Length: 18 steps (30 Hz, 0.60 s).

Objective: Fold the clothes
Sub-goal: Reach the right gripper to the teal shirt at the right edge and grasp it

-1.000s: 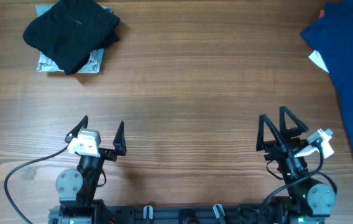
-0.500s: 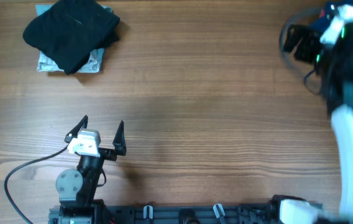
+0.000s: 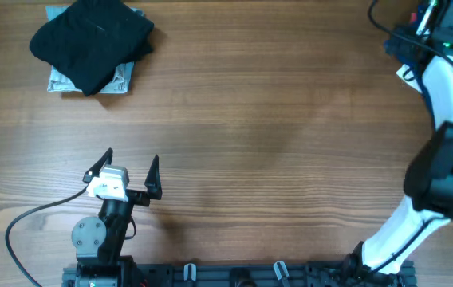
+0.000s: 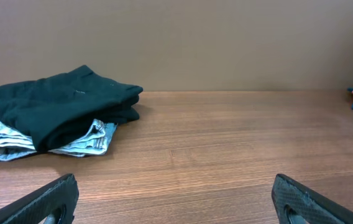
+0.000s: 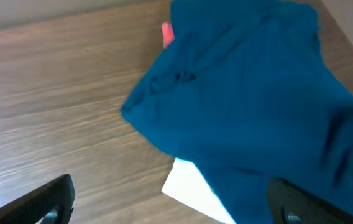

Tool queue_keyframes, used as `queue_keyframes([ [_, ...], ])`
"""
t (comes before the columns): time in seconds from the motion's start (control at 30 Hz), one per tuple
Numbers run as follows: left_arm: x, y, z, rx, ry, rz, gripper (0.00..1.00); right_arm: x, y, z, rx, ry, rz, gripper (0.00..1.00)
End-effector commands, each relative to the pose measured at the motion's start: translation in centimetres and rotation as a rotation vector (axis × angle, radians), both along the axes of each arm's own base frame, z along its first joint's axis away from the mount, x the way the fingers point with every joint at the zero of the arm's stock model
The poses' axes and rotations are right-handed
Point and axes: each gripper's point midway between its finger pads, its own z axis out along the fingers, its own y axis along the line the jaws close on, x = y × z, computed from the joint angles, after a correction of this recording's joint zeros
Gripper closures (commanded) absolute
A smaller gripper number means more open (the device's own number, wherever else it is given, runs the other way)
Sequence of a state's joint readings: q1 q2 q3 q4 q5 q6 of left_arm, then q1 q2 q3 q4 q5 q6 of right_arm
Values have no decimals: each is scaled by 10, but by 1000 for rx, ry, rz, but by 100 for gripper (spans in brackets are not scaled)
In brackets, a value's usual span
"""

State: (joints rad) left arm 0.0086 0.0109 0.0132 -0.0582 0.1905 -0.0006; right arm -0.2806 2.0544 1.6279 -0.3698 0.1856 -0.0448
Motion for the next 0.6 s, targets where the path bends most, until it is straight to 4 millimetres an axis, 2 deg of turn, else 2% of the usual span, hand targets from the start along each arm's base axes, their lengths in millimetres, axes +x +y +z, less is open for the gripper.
queue_keyframes([
  [0.0, 0, 2, -2, 16, -3, 7, 0, 10, -23, -30, -97, 37, -56, 1],
  [0.07, 0, 2, -2, 16, -3, 7, 0, 16, -27, -49, -103, 33, -65, 1],
  [0.13, 0, 2, -2, 16, -3, 7, 0, 21, -29, -65, -98, 30, -73, 6],
  [0.23, 0, 2, -2, 16, -3, 7, 0, 32, -34, -89, -111, 8, -68, 4],
  [0.5, 0, 2, -2, 16, -3, 7, 0, 42, -40, -108, -121, -36, -77, 4],
  [0.57, 0, 2, -2, 16, -3, 7, 0, 43, -41, -108, -121, -40, -80, 14],
])
